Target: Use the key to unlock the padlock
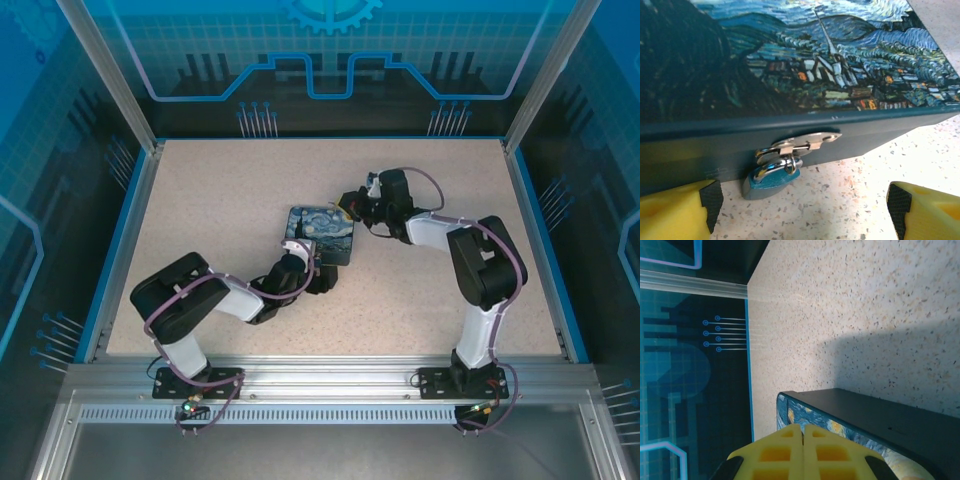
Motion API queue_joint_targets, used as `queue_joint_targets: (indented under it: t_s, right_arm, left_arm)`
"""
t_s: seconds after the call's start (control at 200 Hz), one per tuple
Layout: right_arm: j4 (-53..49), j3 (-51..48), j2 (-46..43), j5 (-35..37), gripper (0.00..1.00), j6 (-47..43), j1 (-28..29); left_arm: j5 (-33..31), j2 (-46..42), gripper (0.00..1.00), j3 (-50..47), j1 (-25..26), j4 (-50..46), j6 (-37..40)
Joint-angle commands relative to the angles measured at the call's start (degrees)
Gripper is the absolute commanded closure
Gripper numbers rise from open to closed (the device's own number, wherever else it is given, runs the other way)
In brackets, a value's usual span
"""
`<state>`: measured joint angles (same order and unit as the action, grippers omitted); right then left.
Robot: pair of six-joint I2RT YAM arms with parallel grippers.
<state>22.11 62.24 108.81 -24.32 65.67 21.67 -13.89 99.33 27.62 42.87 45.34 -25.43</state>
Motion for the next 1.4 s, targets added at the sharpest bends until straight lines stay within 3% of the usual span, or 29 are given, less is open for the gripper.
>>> queue_joint_targets:
  t_s: [0.0, 0.33, 0.645, 1.056, 1.391]
  right_arm:
    - [1.36, -0.96, 1.34, -0.48, 1.0, 0.41, 0.78]
    - [1.25, -2.14, 3.59, 0.53, 1.0, 0.44, 0.83]
    - [-0.02, -1.35, 5.72, 1.13, 1.0, 0.16, 0.72]
    - [-0.03, -0.89, 6.59, 0.94, 1.0, 0.4, 0.73]
    - [0.04, -1.25, 6.27, 0.94, 1.0, 0.35, 0.72]
  left_arm:
    - [-4.19, 2.4, 0.13, 0.57, -0.22, -4.38, 3.6]
    - [3.78, 8.07, 0.14, 5.85, -0.25, -0.13, 3.74]
    - [12.7, 10.8, 0.18, 8.21, -1.29, 7.26, -3.54]
    - [13.07, 12.63, 0.19, 13.25, -1.26, 1.42, -4.35]
    - [15.3, 13.42, 0.27, 9.63, -2.24, 16.04, -14.15]
